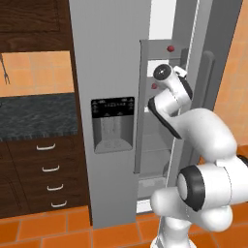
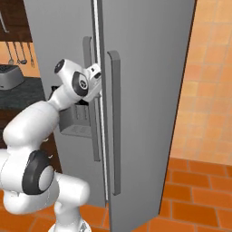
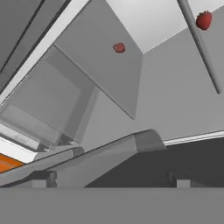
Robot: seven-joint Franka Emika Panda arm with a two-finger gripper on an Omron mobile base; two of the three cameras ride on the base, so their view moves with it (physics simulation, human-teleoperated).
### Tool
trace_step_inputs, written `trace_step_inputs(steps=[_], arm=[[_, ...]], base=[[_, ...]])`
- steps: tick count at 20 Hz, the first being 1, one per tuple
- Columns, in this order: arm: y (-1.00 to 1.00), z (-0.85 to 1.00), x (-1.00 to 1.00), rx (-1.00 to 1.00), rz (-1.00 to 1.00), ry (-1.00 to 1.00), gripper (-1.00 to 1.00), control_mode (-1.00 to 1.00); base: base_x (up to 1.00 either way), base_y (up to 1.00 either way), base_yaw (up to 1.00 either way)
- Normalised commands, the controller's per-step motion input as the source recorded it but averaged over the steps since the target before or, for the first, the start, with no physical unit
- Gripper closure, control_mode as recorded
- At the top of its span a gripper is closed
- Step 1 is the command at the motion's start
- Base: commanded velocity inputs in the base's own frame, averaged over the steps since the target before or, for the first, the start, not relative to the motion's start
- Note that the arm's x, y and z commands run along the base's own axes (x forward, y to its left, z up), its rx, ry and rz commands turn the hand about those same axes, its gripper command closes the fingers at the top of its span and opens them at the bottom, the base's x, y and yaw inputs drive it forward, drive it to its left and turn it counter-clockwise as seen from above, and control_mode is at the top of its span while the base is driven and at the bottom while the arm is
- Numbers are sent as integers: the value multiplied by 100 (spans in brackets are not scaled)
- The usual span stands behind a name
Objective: Take the strawberry from the fridge and place it on top of the pancake, located on the dining counter.
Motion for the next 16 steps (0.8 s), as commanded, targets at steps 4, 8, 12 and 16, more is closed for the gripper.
trace_step_inputs(steps=[4,8,12,16], arm=[[-58,11,-59,0,-6,-16,-100,-100],[-67,26,-53,1,-10,-14,-100,-100],[-86,24,-46,4,-15,-7,-100,-100],[-100,17,-16,14,-20,0,-100,-100]], base=[[0,0,0],[0,0,0],[0,0,0],[0,0,0]])
